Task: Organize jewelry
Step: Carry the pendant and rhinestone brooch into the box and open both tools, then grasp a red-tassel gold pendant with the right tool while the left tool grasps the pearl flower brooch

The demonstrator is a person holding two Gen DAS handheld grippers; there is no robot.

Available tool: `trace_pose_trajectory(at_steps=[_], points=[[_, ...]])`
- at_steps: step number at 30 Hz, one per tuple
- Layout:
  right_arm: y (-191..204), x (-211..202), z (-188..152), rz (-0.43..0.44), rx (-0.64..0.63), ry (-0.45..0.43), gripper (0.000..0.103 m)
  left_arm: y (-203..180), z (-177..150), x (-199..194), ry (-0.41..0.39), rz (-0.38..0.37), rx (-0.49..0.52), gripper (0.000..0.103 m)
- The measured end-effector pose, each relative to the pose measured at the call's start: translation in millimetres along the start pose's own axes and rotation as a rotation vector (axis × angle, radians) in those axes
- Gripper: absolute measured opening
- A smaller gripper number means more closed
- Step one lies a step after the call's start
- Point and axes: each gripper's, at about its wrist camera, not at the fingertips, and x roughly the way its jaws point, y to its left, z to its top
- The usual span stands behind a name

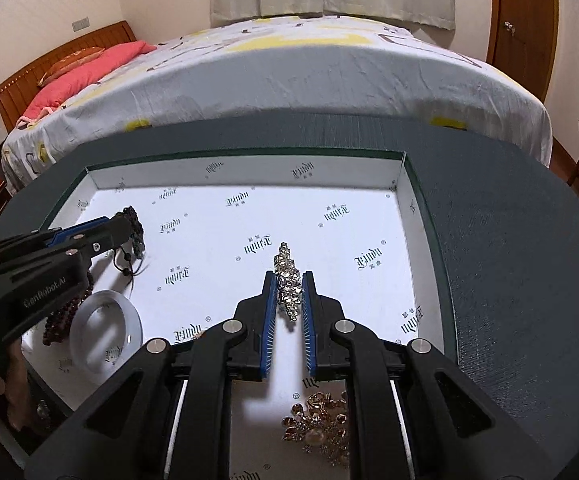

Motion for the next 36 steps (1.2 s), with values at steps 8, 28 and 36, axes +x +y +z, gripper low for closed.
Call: trace_pose_trajectory(at_steps=[8, 28, 36], points=[[-0.8, 1.8, -1.3, 0.003, 0.009, 0.001, 0.025, -3.4, 1.9, 0.7, 0.012, 0.002, 0.017, 0.039], [19.9, -79.0, -24.4, 0.018, -0.009, -0.102, 0.025, 8.8, -35.9, -92.5, -0.174, 0.076, 0.018, 0.044], [32.2, -96.2, -69.7, 0.039, -0.026, -0.053, 0.025, 24.3, -82.0, -113.1, -0.13, 0.109, -0.029, 0.044]])
